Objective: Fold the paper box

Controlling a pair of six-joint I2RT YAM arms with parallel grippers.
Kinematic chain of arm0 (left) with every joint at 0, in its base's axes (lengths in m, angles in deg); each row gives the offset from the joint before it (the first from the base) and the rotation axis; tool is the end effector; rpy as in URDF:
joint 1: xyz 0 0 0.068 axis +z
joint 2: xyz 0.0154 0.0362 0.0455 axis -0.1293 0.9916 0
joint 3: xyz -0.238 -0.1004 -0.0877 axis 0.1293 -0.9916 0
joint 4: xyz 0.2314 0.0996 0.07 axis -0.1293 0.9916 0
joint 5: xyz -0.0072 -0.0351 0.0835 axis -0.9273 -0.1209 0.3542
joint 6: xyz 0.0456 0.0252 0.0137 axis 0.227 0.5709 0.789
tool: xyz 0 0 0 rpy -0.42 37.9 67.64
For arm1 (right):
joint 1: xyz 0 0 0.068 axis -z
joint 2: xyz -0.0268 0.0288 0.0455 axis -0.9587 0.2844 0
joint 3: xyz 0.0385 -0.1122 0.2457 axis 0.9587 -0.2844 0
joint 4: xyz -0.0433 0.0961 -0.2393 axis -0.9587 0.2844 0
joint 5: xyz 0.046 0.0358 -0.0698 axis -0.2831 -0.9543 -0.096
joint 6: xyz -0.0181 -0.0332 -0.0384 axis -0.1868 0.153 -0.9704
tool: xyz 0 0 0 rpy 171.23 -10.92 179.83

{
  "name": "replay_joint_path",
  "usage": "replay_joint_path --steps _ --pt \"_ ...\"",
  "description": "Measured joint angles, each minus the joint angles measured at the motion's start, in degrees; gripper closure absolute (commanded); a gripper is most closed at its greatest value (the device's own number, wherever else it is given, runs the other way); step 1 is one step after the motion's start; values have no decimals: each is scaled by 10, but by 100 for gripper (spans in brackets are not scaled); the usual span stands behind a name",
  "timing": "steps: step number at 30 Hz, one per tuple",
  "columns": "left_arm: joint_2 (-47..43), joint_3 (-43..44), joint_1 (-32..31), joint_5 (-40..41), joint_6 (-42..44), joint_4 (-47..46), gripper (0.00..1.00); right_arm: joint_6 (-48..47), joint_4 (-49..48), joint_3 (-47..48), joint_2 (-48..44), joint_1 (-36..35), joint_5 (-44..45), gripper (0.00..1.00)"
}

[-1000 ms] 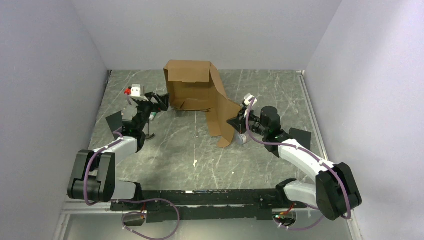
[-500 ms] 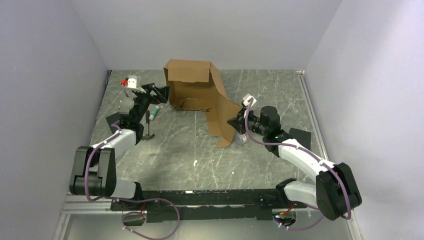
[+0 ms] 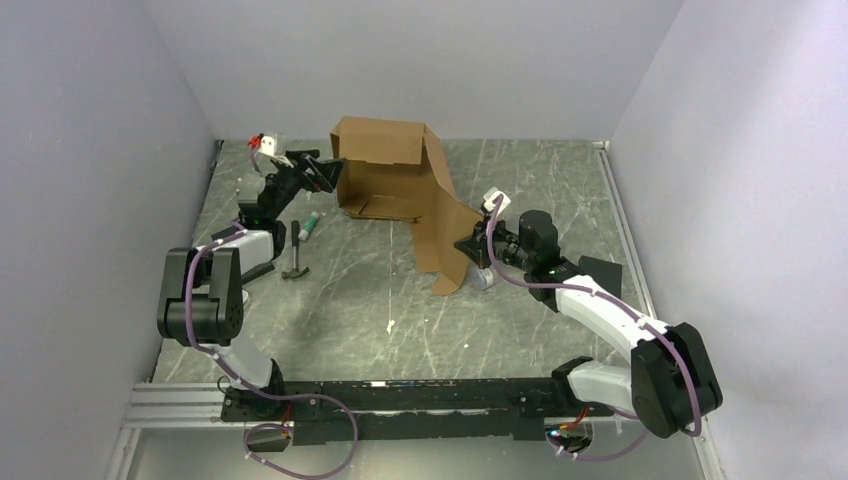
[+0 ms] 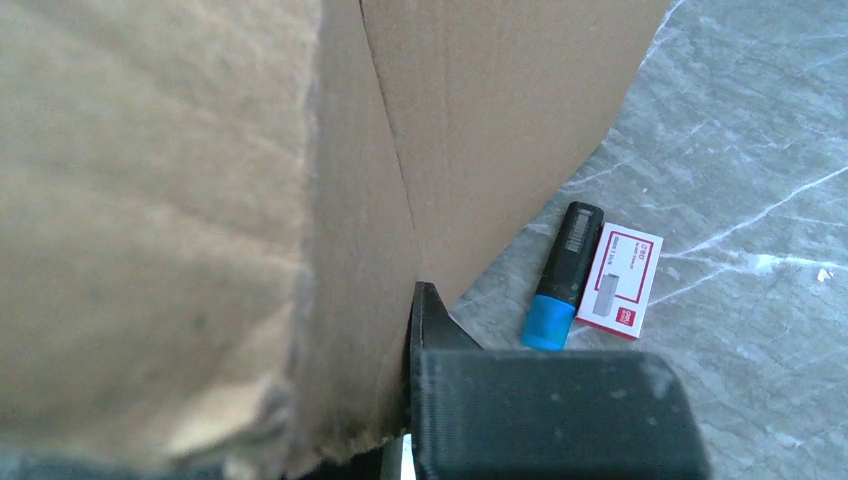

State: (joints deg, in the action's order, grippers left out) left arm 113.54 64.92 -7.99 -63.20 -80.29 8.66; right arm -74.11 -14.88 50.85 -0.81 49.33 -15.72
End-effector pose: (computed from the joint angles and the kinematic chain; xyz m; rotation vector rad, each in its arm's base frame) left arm 0.3537 -0.0215 0.2629 0.1497 1.4251 -0.7482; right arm 0.2278 0.1207 0.2395 -0.7202 1.7765 0.7670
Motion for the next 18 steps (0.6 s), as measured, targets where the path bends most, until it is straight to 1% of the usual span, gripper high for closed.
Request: replay_joint_path --steps 7,9,12,18 --pt "17 0 8 -61 -17 -67 1 -2 6 9 8 -7 0 96" --pt "23 3 15 -70 -22 -77 5 -5 7 10 10 -10 0 96" --pt "42 24 23 -75 -24 -70 13 -14 12 15 13 -16 0 96" --pt "75 77 24 -81 -27 -45 14 -35 31 30 17 -33 3 96"
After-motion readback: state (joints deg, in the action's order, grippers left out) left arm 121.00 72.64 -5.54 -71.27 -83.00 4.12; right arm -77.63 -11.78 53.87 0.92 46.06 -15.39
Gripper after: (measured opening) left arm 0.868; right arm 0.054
